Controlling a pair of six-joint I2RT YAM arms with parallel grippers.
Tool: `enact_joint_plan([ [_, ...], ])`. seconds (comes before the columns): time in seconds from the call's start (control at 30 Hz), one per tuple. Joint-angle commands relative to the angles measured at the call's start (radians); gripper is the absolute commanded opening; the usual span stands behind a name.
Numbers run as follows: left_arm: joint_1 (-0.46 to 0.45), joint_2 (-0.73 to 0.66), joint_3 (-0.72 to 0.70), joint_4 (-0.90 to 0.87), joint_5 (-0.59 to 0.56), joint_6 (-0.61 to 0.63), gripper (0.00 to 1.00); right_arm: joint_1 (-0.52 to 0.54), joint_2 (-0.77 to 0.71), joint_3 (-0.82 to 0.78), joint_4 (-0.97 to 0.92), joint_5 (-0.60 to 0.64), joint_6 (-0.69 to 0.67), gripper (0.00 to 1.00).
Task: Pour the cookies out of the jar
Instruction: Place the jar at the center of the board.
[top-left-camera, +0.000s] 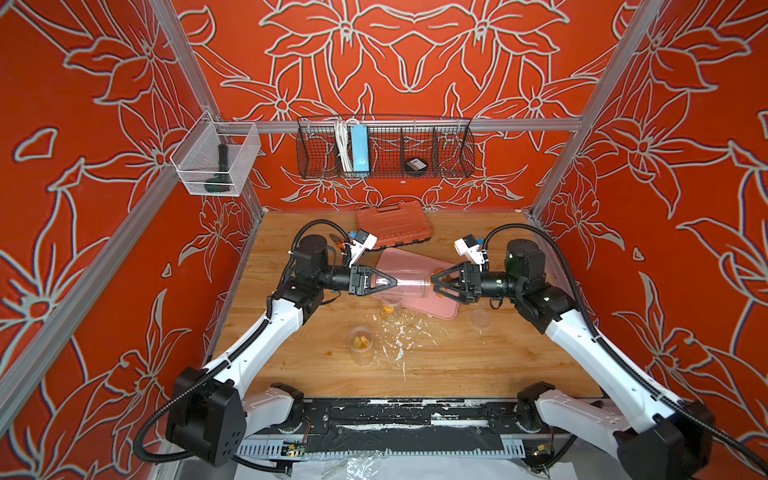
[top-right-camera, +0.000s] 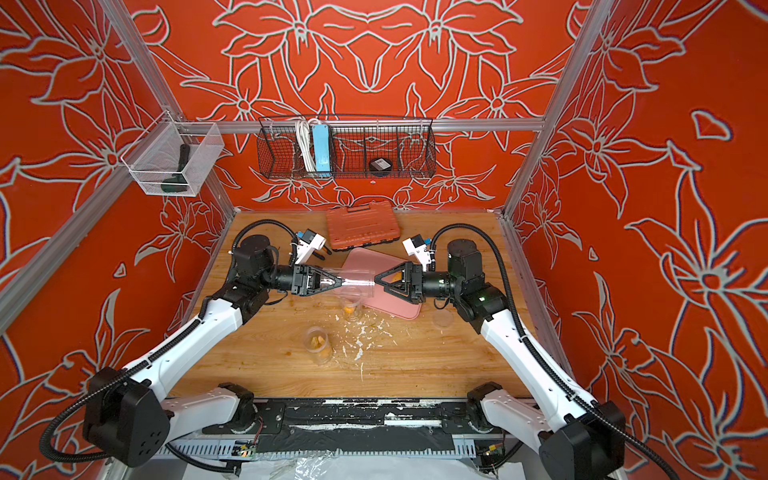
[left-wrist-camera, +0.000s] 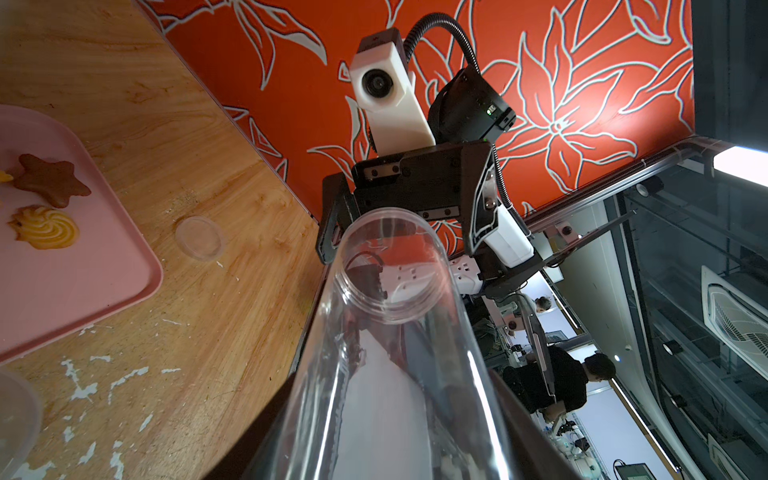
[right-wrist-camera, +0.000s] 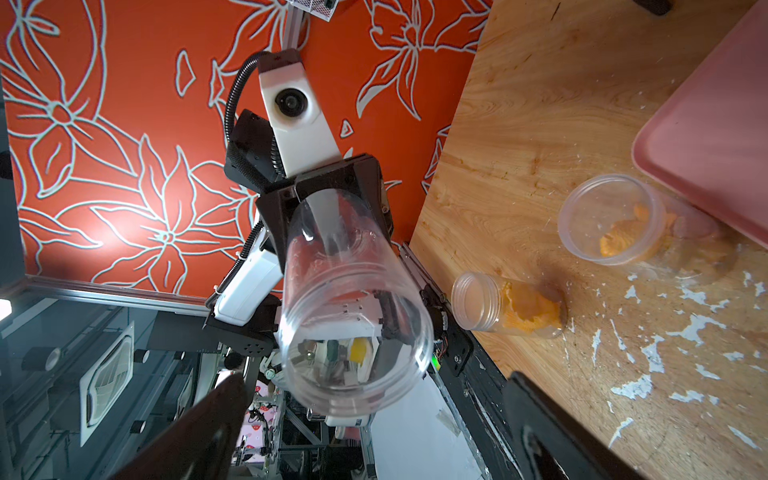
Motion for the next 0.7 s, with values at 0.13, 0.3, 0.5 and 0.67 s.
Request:
enact_joint_plan([
  [0.13,-0.01,-0.004,0.029,0.028,0.029,-0.004,0.6,0.05,0.024,0.005,0.152,-0.008,0.088,0.95],
  [0.3,-0.012,-0.006,0.03,0.028,0.029,-0.006,0.6,0.086,0.041,0.009,0.191,-0.01,0.114,0.95],
  [0.5,-0.013,-0.008,0.028,0.028,0.029,-0.004,0.6,0.117,0.054,0.004,0.23,-0.01,0.137,0.93],
  [0.67,-0.015,-0.005,0.035,0.027,0.031,-0.004,0.6,0.129,0.064,-0.017,0.309,-0.015,0.19,0.88],
])
